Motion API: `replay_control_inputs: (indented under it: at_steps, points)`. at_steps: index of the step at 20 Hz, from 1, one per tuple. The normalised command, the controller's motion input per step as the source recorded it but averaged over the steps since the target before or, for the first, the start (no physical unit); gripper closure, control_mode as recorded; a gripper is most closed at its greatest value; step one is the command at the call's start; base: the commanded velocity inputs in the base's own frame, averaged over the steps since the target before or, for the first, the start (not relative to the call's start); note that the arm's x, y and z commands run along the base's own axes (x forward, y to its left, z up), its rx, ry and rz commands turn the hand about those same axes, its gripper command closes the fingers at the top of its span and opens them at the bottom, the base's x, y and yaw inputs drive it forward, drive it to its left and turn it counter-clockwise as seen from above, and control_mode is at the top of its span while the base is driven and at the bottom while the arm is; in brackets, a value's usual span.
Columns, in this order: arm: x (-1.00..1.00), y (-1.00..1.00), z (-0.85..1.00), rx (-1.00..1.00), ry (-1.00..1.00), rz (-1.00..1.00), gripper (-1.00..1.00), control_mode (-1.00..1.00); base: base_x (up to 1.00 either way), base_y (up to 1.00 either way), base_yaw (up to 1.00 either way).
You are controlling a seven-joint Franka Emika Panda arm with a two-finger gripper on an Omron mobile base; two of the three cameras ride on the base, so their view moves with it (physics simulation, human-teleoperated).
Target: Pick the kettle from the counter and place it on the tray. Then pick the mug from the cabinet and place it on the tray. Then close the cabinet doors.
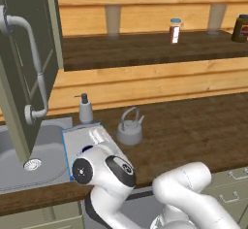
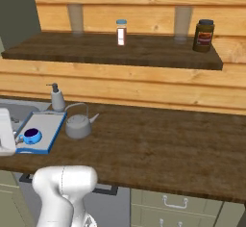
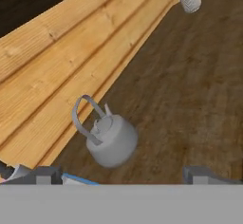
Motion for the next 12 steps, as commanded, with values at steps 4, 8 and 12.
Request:
replay_control_inputs:
  at_steps: [4, 8, 12]
  points:
    - [0.42, -0.53, 0.3, 0.03, 0.1, -0.02, -1.0, -1.0, 0.0, 0.0, 0.0]
    - [0.59, -0.23, 0.0, 0.07, 0.06, 0.0, -1.0, -1.0, 0.0, 0.0, 0.0]
    - [0.61, -0.04, -0.01, 0.14, 0.04, 0.0, -1.0, -1.0, 0.0, 0.0, 0.0]
